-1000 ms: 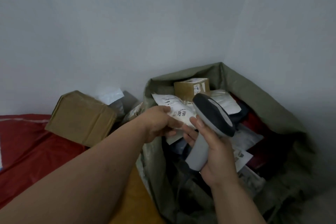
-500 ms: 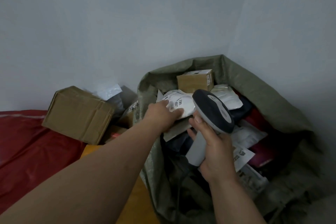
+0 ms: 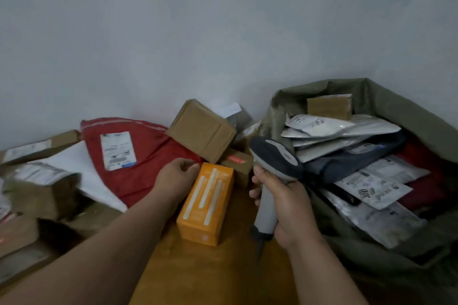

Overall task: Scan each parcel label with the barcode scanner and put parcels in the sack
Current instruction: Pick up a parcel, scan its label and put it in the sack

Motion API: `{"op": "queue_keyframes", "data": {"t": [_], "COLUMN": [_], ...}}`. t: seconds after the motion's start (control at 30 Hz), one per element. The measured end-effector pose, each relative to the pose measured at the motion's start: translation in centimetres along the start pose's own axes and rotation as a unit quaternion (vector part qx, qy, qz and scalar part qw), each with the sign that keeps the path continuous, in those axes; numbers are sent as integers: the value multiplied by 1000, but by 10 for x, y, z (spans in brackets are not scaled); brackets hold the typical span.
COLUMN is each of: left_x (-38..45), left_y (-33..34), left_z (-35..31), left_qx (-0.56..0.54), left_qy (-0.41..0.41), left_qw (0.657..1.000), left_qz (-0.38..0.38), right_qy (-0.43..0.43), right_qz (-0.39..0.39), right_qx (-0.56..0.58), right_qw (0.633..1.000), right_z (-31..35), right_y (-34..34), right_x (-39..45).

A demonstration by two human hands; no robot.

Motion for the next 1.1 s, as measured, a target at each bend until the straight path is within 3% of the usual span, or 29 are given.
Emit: {"op": "queue_keyframes", "data": {"t": [0.33, 0.53, 0.7, 0.83, 1.1], "left_x": [-87, -113, -127, -150, -183], "left_y": [-193, -253, -251, -230, -180], "left_z": [193, 265, 297, 325, 379], "left_qx": [-95, -119, -78, -44, -129], "left_qy": [-123, -175, -225, -323, -429], "left_qw": [984, 974, 970, 945, 894], "left_qz": [-83, -82, -44, -32, -23], "right_qy": [62, 77, 82, 120, 205], "right_qz": [89, 138, 170, 173, 192], "right_qx": [-81, -129, -154, -180, -238], "right_qw": [991, 979, 970, 961, 930], "right_z": [-83, -111, -132, -157, -210], "right_y": [157, 217, 238, 238, 222], "right_x": [-124, -156, -152, -146, -147]}}
Point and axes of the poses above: each hand's wrist, its own x-axis towards the middle knuckle, its own y-axis out of the palm, z = x × y, the point moved 2 cm from there along x, towards the middle knuckle, and after that the axes turned 3 degrees about x, right-handed, at the moved point
